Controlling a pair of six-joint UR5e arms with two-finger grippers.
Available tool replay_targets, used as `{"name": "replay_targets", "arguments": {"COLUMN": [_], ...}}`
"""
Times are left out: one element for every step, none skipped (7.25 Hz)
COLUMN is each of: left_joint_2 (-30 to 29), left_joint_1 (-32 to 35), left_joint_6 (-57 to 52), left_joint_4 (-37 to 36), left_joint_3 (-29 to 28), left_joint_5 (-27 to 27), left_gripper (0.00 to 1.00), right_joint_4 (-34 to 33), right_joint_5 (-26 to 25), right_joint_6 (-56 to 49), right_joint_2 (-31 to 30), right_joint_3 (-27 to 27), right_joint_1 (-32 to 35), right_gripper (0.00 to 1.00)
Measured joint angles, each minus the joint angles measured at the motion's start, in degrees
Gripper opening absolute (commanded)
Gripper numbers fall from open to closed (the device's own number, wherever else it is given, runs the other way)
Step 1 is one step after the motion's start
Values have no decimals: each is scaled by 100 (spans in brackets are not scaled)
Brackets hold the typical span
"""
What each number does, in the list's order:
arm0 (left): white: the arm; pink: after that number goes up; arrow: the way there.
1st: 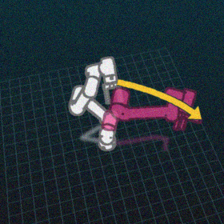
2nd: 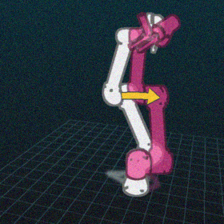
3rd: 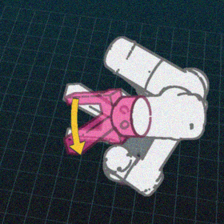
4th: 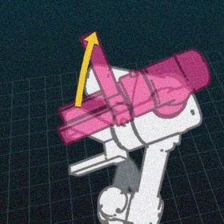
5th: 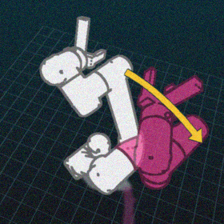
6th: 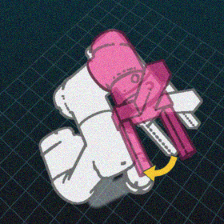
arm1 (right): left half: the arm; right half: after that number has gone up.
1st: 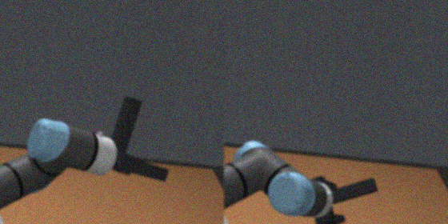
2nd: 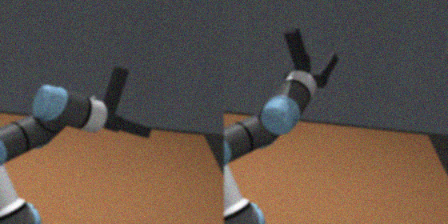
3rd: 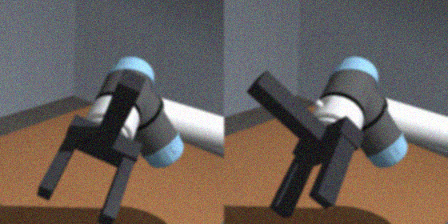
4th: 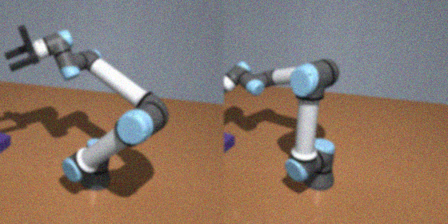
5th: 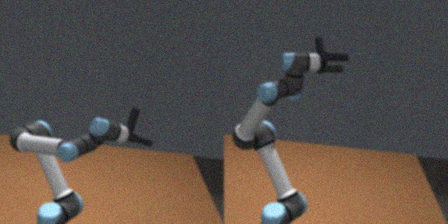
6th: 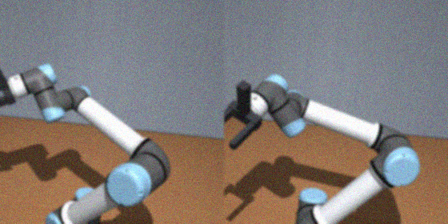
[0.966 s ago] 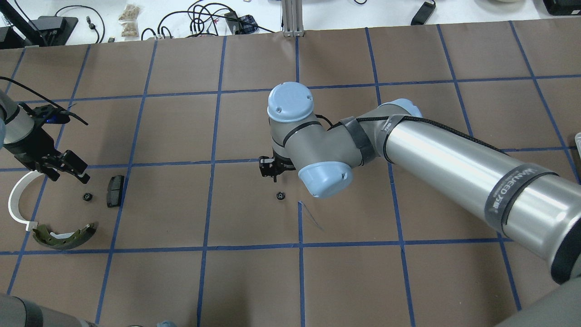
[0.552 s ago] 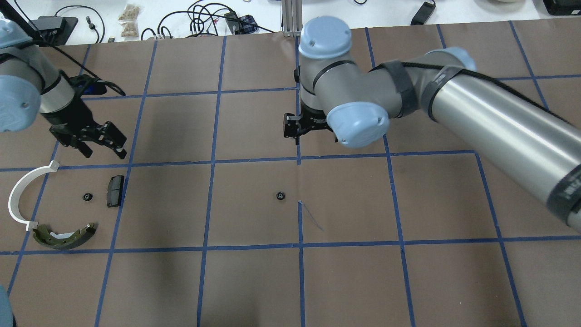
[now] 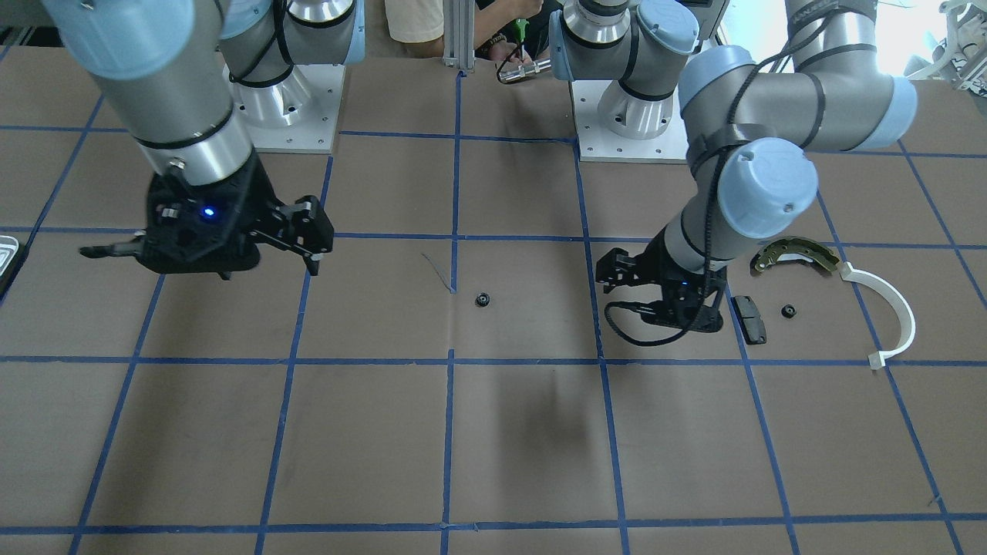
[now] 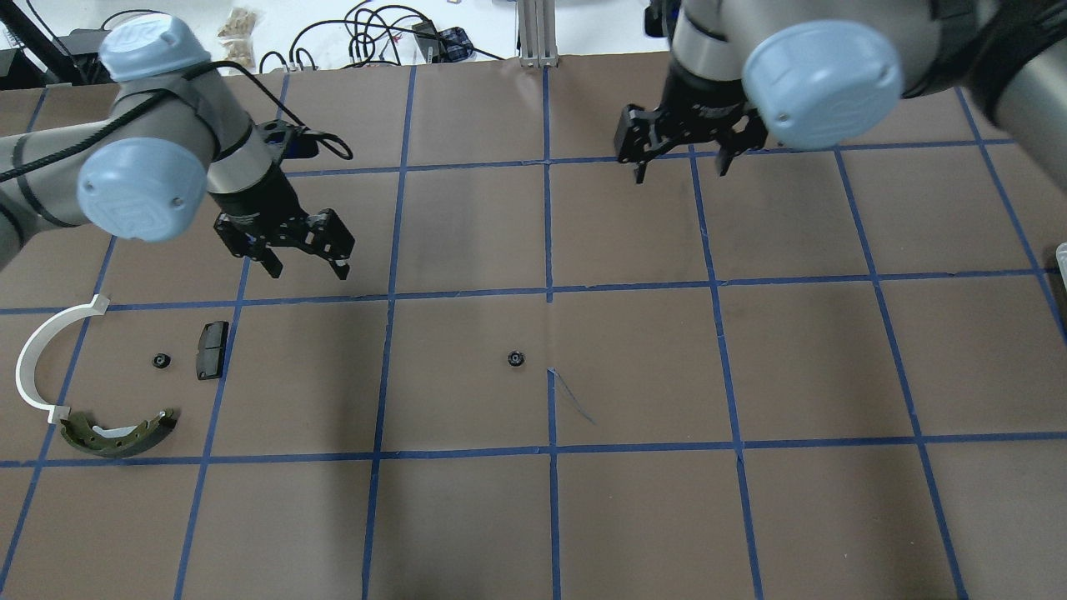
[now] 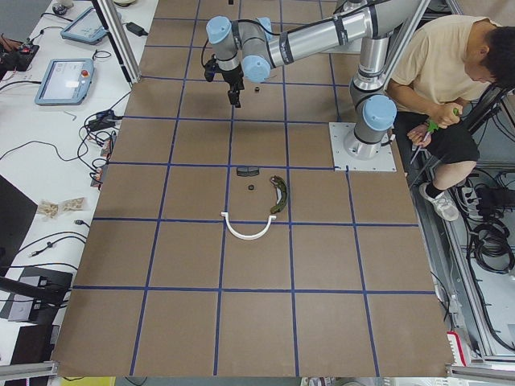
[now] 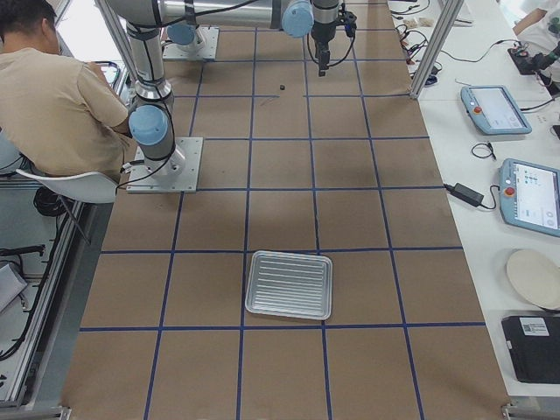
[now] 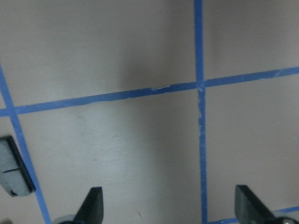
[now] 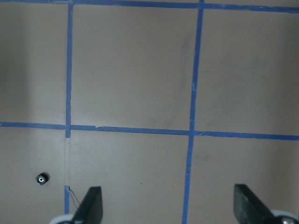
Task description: Place bearing gear from tray to pile
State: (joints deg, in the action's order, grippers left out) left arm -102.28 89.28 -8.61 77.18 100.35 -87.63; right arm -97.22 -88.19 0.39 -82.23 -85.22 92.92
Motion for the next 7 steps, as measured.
{"name": "replay_targets", "arguments": {"left_joint_2": [-18,-67,-128,-181,-240,-309,-383], "left_joint_1": [401,684,902,1149,1391,1598,1728], "left_joint_6": [380,755,1059,1216,1278,1301,1312], "left_joint_4": [-276,-722,-1262,-1773,-2155,-2484,-2855], "left_joint_3": [112,329,603,867,1067,1246,1425], "left_joint_5": [-7,5,18,19,17,13,15], "left_gripper": [100,100,100,100,100,100,100], "right_joint_4": [101,167,169,150,171,285,480], "right_joint_5": [-1,-2,25,25,-4,-19,-15], "right_joint_6": [-92,-138,-208,-316,-422,-504,-515], "right_joint_2": [-271,-498,-710,-895,-1009,-1075,-1125], "right_joint_3": [-81,-263,-490,-724,-891,-967,-963], "right_joint_1": [-118,-152,-158,-159,-167,-183,-198], "right_gripper": [100,100,100,100,100,100,100]}}
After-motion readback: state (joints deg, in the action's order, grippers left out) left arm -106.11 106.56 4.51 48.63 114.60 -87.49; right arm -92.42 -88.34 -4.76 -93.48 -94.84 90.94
